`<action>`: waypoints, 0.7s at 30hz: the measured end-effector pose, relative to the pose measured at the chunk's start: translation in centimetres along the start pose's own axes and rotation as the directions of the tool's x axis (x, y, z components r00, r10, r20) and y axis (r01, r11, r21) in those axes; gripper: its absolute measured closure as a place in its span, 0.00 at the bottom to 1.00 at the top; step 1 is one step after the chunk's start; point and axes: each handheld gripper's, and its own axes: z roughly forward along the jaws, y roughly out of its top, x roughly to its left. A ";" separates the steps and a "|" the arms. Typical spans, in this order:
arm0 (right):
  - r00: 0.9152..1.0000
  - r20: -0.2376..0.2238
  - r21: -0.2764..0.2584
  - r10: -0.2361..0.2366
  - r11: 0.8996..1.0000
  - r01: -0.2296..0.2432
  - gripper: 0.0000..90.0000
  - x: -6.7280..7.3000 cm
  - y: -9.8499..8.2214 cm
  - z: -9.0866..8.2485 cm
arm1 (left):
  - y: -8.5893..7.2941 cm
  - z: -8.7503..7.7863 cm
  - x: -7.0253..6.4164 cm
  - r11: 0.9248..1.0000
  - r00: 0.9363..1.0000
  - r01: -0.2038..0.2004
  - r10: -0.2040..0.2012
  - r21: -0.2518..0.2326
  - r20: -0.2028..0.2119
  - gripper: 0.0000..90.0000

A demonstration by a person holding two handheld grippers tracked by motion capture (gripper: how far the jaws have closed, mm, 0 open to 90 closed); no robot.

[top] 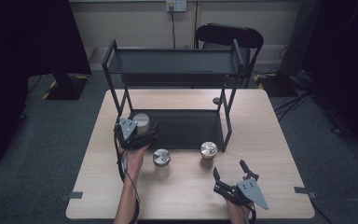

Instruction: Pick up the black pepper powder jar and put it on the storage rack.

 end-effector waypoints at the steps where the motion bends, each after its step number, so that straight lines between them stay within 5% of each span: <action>1: 1.000 0.000 0.000 0.000 1.000 0.000 0.03 0.0 0.0 0.0 | 0.0 -0.1 0.0 1.000 1.000 -0.002 0.002 -0.002 0.000 0.00; 21: 1.000 0.001 0.000 0.000 1.000 0.000 0.03 0.0 0.0 0.0 | -1.1 -2.4 -0.2 0.998 1.000 0.017 -0.018 -0.063 -0.014 0.00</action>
